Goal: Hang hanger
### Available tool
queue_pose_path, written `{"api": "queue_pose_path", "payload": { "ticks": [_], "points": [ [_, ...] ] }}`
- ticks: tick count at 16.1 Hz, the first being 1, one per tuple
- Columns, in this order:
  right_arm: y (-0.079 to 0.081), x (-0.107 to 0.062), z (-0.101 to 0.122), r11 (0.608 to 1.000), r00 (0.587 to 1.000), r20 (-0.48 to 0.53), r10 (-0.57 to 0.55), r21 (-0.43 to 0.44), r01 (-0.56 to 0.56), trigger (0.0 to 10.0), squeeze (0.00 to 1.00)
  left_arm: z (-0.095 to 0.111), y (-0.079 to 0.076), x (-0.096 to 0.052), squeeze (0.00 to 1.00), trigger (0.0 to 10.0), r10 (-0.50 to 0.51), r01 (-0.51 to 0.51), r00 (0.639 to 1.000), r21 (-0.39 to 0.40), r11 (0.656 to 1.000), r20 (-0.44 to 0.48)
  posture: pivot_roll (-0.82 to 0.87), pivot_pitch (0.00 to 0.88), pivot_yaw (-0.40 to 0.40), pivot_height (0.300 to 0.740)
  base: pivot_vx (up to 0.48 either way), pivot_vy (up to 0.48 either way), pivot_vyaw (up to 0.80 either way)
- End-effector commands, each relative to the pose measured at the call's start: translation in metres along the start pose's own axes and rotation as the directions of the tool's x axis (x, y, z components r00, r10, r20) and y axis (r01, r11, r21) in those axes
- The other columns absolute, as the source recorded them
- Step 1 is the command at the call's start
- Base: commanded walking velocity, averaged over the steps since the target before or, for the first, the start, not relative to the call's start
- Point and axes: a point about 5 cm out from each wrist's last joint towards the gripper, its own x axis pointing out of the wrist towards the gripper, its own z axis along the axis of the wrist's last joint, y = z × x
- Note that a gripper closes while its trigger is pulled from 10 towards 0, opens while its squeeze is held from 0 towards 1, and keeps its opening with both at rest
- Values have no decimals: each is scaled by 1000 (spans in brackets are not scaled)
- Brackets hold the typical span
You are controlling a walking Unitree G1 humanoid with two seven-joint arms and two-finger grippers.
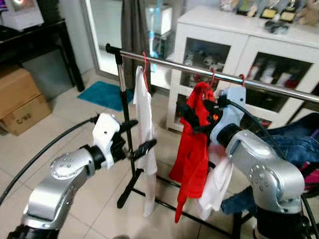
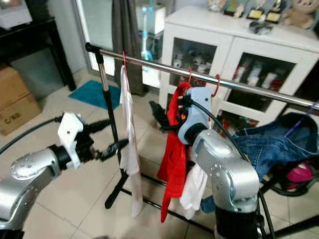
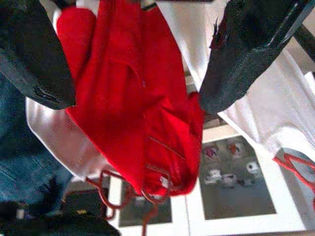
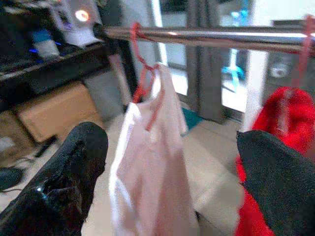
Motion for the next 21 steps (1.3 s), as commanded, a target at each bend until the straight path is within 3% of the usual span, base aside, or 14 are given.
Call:
{"api": "queue_pose_path", "payload": {
  "ticks": [1,6,9,14,16,18,21],
  "points": [
    [-11,4,3,998,998,-15,-67,-20,67,10000,1000,-2,-1,0,0,10000,-20,20,1000,15,1000,-21,30,0,-18,740,0,0,0],
    [-14,24,9,994,995,4,-99,-53,99,10000,1000,1,-1,-1,0,10000,-19,20,1000,21,1000,-15,42,0,-27,740,0,0,0],
    [-18,31,7,987,987,-46,-152,-53,149,10000,1000,1,2,2,0,10000,2,-2,1000,22,1000,-1,38,0,-26,740,0,0,0],
    [-19,40,10,988,988,-19,-152,-34,151,10000,1000,4,2,10,0,10000,23,-23,1000,30,999,11,42,0,-28,740,0,0,0],
    [-18,41,8,988,988,-19,-153,-36,152,10000,1000,3,5,11,0,10000,87,-86,996,21,996,-2,36,0,-24,740,0,0,0],
    [-17,39,8,987,988,6,-152,-41,153,10000,1000,5,10,13,0,10000,168,-169,985,6,986,43,32,0,-24,740,0,0,0],
    [-14,36,10,988,988,58,-140,-56,144,10000,1000,6,14,15,0,10000,206,-208,977,27,978,56,32,0,-24,740,0,0,0]
  ]
}}
